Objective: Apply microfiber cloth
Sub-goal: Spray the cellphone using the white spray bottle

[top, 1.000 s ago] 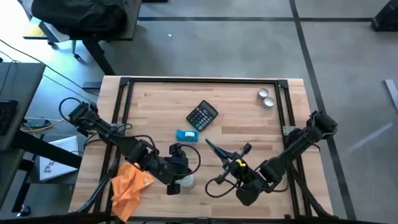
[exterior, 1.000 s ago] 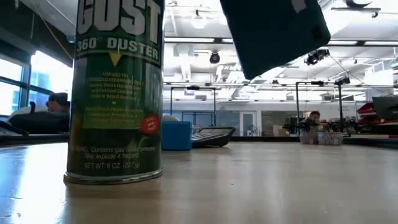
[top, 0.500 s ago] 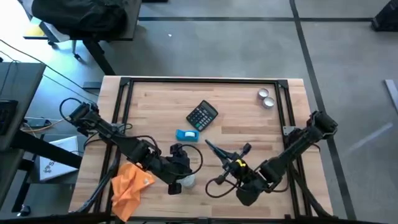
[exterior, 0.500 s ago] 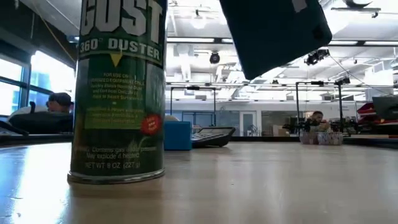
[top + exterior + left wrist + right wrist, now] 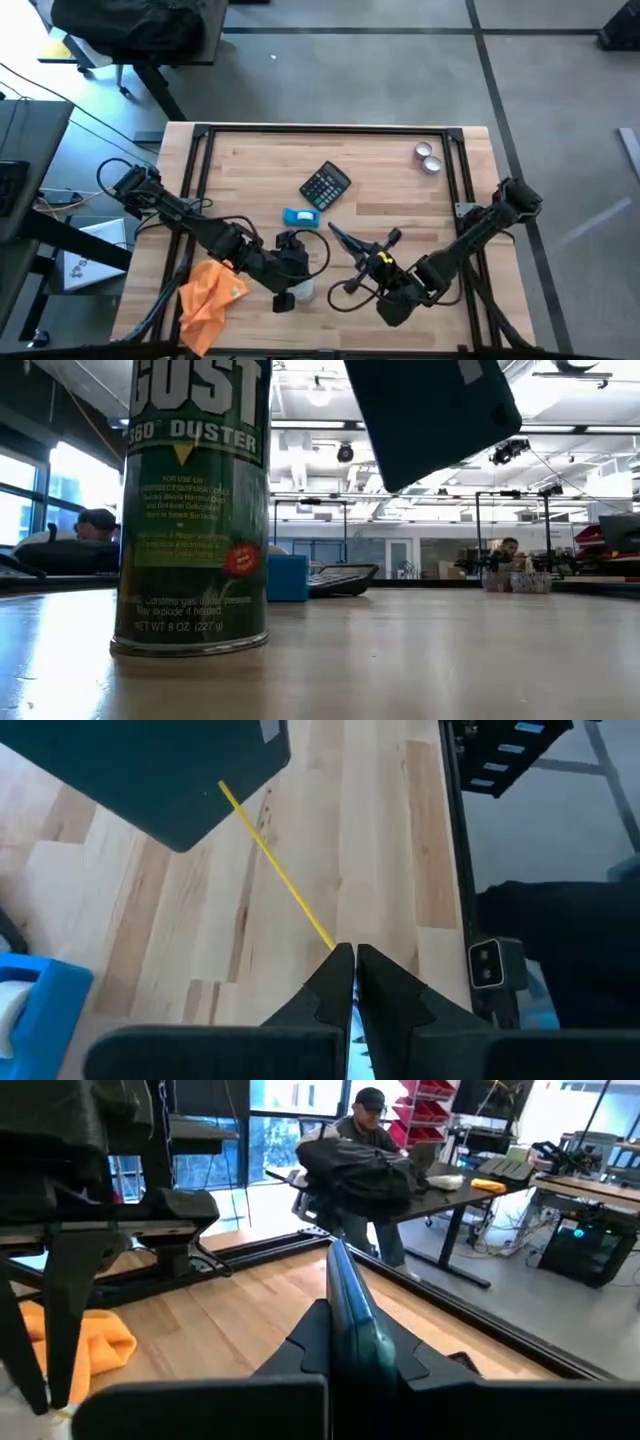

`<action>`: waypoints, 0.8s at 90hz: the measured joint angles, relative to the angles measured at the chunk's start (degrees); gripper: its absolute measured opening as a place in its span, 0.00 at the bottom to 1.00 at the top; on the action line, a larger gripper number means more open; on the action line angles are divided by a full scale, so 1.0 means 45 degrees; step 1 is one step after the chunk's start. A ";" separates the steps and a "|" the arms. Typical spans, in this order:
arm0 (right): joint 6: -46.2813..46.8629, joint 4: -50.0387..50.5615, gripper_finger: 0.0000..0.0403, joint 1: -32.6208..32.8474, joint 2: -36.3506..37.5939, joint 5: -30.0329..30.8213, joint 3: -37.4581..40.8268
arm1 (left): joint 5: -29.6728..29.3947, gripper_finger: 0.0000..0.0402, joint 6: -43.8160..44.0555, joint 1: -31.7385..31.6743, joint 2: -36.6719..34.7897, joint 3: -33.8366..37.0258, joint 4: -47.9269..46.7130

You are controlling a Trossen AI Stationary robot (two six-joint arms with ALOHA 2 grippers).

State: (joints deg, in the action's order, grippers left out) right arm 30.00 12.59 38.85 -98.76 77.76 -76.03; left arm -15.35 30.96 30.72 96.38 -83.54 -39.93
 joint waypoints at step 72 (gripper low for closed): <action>0.1820 0.0054 0.00 -0.0137 -0.0495 0.0194 -0.0005 | 0.0097 0.00 0.0457 -0.0083 0.0010 0.0007 -0.0057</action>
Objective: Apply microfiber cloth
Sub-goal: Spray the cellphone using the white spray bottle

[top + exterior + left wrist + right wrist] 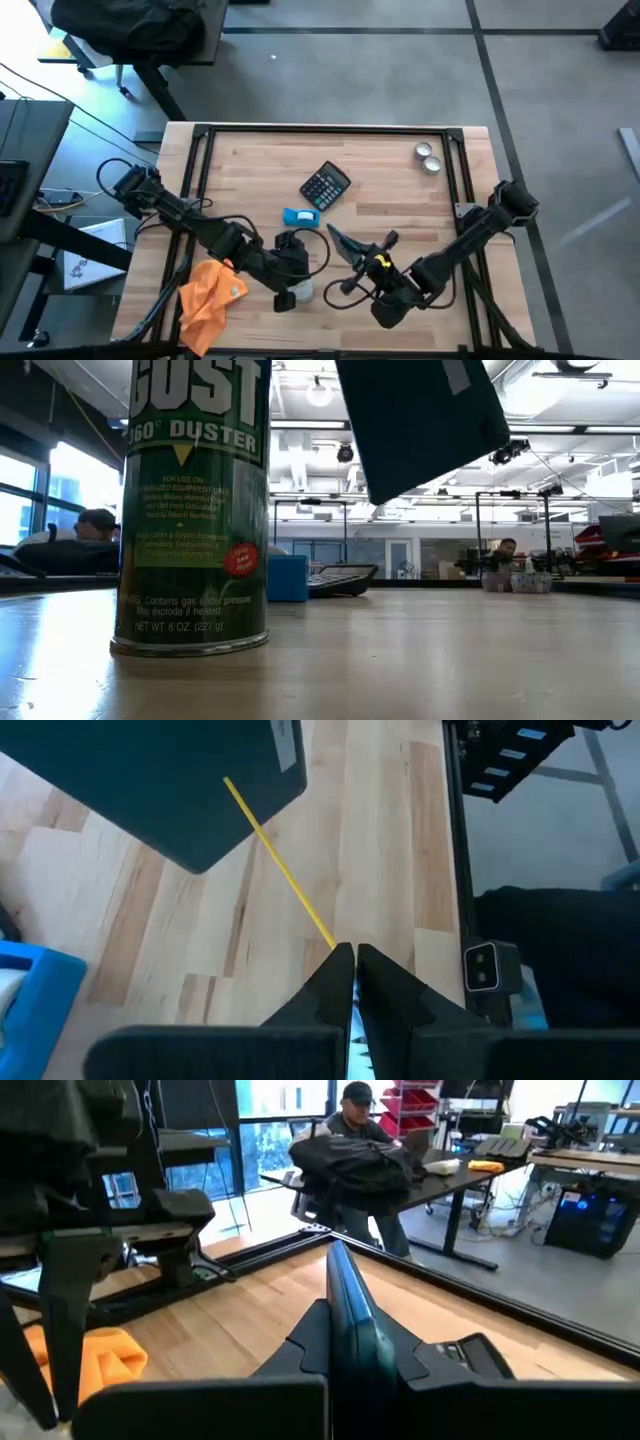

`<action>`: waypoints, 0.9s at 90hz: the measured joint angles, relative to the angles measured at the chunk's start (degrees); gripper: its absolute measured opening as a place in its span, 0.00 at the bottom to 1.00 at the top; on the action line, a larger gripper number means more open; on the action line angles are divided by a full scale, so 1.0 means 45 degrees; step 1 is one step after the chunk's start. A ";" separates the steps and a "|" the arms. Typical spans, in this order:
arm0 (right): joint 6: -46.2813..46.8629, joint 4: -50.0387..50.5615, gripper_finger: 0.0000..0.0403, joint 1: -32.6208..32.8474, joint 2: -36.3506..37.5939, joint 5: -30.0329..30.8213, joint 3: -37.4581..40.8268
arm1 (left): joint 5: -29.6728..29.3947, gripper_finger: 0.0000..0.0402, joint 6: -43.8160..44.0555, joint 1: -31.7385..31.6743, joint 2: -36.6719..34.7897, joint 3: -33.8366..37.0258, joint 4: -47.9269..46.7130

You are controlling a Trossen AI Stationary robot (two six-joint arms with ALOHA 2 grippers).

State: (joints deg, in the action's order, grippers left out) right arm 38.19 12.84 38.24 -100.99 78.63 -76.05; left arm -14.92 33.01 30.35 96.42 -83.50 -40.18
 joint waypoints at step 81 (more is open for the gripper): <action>0.2687 0.3371 0.00 0.0274 0.0978 -0.0137 -0.0005 | -0.0112 0.00 0.0013 -0.0063 0.0000 0.0000 -0.0003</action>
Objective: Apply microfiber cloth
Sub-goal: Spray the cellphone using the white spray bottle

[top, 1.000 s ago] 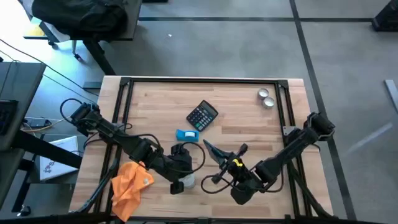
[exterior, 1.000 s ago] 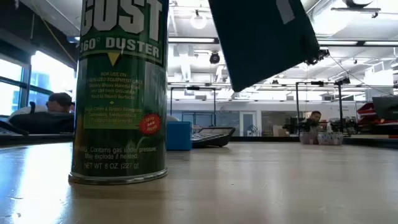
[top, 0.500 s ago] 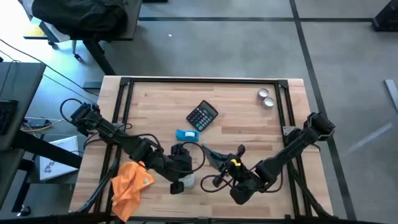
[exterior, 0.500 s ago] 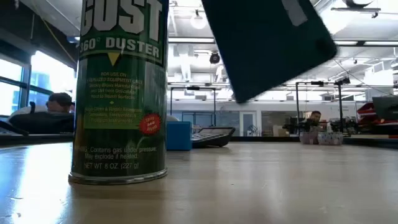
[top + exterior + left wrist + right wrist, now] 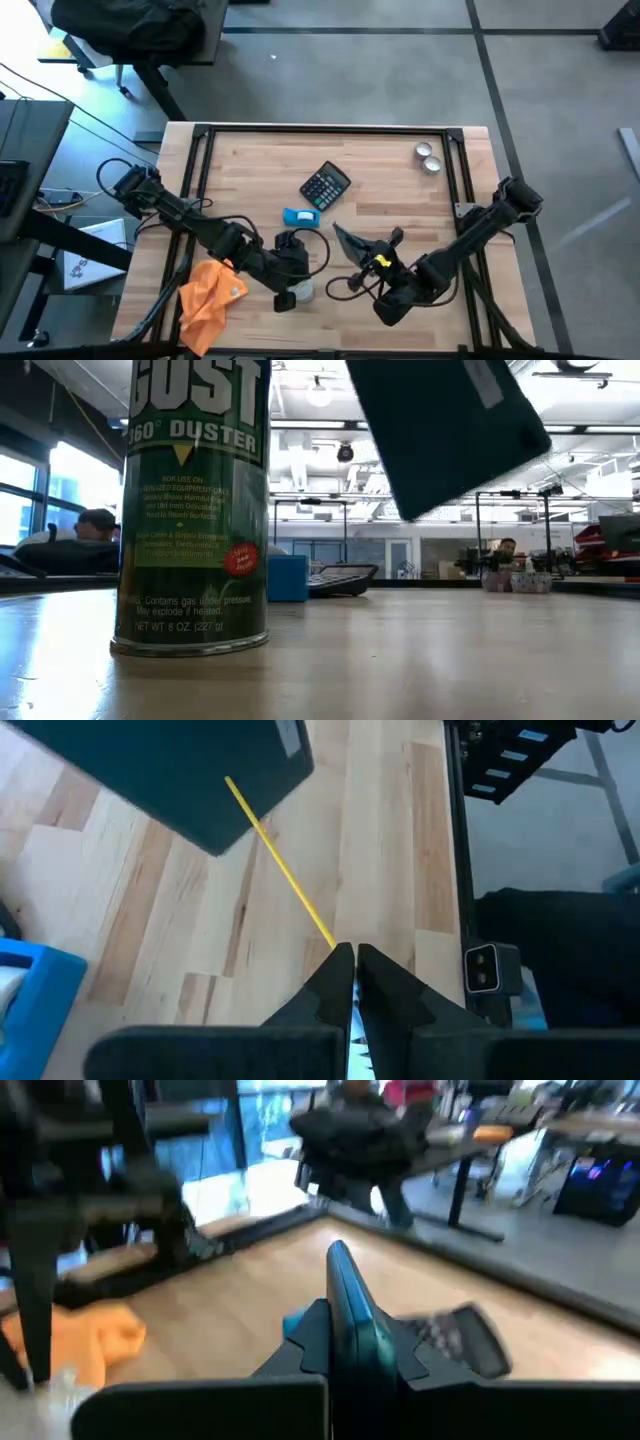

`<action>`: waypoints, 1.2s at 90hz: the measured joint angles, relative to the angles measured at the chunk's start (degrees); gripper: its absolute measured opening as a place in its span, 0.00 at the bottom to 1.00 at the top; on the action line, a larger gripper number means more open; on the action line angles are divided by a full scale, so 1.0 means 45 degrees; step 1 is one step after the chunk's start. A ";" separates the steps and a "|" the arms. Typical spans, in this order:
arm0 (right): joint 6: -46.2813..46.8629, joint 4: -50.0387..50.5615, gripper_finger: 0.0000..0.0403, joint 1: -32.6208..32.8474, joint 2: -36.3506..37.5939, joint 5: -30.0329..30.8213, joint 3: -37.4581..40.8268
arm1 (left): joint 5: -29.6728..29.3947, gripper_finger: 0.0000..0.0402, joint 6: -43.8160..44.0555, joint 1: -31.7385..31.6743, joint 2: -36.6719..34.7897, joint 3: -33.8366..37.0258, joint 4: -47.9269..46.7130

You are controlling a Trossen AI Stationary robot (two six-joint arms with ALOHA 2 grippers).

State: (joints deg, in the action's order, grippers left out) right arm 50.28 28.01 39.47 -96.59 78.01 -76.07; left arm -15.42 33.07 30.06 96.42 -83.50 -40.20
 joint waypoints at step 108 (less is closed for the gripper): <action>-1.3280 0.5072 0.00 0.0644 -0.1107 -0.3492 0.0002 | 0.0044 0.00 -0.0169 -0.0010 0.0000 0.0034 0.0261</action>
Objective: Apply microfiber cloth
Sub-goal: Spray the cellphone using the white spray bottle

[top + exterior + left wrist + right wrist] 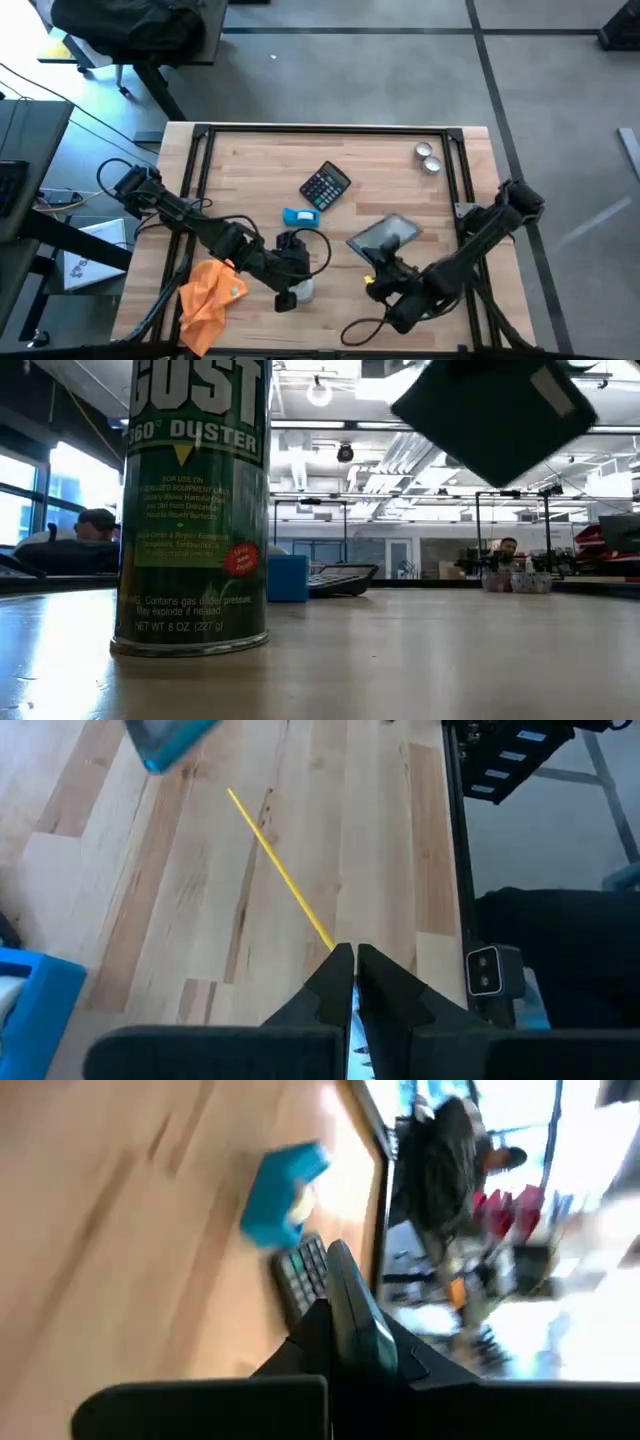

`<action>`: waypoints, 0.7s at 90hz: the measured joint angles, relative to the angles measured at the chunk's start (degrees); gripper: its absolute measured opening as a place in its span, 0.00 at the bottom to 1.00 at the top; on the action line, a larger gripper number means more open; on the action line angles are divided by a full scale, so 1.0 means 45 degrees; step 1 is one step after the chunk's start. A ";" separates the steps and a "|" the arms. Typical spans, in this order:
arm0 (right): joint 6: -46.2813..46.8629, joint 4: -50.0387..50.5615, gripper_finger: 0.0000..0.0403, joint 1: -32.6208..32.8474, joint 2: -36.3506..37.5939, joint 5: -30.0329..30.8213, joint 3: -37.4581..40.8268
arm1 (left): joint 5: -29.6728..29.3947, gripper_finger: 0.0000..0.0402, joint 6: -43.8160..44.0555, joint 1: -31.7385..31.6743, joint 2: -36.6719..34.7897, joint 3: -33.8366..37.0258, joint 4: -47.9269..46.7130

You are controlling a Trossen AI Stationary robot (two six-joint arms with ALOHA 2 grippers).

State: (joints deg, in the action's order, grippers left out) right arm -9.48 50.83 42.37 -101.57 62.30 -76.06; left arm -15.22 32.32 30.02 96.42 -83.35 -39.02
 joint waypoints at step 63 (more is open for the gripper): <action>-1.3376 -0.2615 0.00 0.0029 -0.2387 0.3600 -0.0108 | 0.0010 0.00 0.0043 0.0000 0.0000 0.0000 -0.0003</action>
State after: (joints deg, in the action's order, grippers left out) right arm -69.67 39.06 42.50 -112.31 78.50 -76.55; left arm -15.18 32.51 30.02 96.42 -83.35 -39.04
